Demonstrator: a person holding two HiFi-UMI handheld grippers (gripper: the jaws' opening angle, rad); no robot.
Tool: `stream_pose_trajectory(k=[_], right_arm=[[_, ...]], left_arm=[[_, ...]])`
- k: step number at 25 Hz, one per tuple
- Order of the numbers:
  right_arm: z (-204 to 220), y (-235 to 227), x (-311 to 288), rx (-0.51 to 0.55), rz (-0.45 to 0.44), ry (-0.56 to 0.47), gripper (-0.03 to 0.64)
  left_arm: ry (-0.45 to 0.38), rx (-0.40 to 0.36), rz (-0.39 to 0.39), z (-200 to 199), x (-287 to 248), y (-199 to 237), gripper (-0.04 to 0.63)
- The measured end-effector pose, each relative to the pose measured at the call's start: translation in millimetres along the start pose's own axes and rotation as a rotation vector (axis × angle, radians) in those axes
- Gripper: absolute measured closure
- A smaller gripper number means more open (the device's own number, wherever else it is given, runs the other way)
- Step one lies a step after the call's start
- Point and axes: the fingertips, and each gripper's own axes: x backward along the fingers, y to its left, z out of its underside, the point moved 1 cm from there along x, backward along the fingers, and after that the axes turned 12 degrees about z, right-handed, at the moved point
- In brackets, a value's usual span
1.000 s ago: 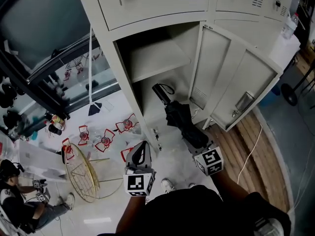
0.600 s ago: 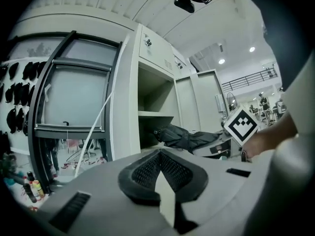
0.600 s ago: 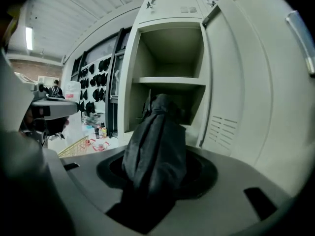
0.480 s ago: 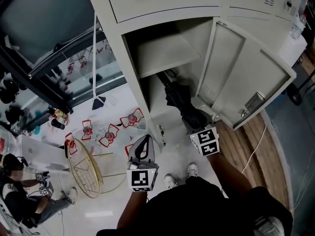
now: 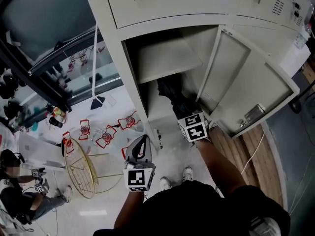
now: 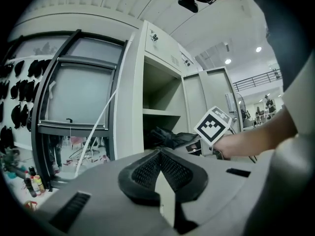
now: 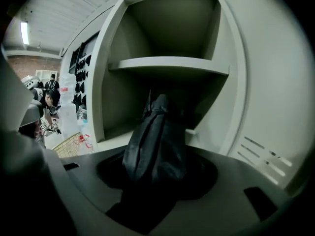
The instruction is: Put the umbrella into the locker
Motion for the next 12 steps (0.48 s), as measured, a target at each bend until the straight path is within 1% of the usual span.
stream_pose_trajectory(k=[5, 12], right_arm=[[-6.5, -3.7, -28.7, 0.008, -0.005, 0.040, 0.400], [-13.0, -1.2, -53.3, 0.065, -0.002, 0.087, 0.400]], left_arm=[[0.003, 0.011, -0.015, 3.8, -8.1, 1.8, 0.598], [-0.001, 0.015, -0.015, 1.6, -19.1, 2.6, 0.598]])
